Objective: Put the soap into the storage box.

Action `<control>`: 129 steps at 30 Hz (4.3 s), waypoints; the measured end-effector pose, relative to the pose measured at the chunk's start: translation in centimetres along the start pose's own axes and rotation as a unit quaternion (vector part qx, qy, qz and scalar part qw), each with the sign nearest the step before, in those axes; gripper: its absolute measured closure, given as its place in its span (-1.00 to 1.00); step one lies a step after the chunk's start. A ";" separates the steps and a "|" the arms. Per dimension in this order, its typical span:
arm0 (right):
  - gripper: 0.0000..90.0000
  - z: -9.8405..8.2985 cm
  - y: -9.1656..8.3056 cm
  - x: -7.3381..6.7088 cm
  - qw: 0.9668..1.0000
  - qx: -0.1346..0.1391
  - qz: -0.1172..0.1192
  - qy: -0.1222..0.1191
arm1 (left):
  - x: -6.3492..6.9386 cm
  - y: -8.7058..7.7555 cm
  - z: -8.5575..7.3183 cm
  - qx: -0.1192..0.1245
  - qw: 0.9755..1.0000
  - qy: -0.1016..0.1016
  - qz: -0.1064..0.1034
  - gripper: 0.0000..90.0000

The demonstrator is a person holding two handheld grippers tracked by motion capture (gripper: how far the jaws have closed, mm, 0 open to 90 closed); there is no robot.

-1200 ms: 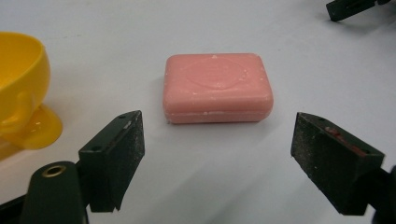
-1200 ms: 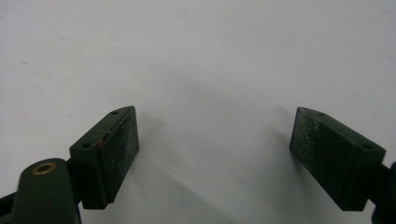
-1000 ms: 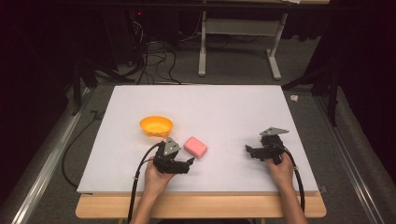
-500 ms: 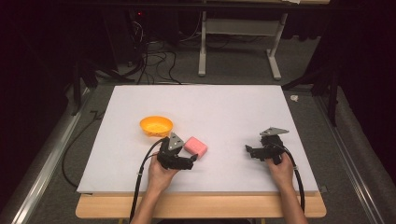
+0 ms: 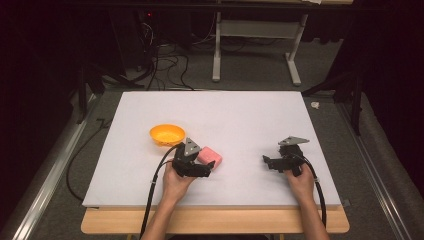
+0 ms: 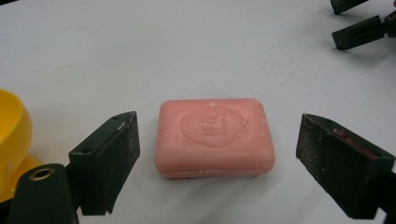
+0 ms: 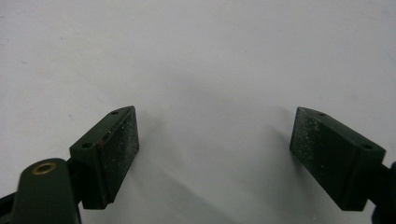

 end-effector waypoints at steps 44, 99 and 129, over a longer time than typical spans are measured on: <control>-0.64 0.0 0.0 0.0 1.000 0.000 0.000 0.000 | -0.1 5.0 -0.4 -0.057 0.998 -0.014 0.016 -0.92; -0.64 0.0 0.0 0.0 1.000 0.000 0.000 -0.001 | 0.5 3.4 -0.3 -0.053 0.998 -0.006 0.017 -0.70; -0.64 0.0 0.0 0.0 1.000 0.000 0.000 -0.002 | 0.1 0.2 0.0 -0.037 0.999 -0.014 0.010 -0.70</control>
Point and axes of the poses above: each handheld gripper's, and its own axes: y roughly forward along the jaws, z roughly out of its top, x roughly to its right, the point moved 2 cm from there along y, roughly forward along the jaws, and after that the axes turned 1 degree about -y, right-handed, at the moved point
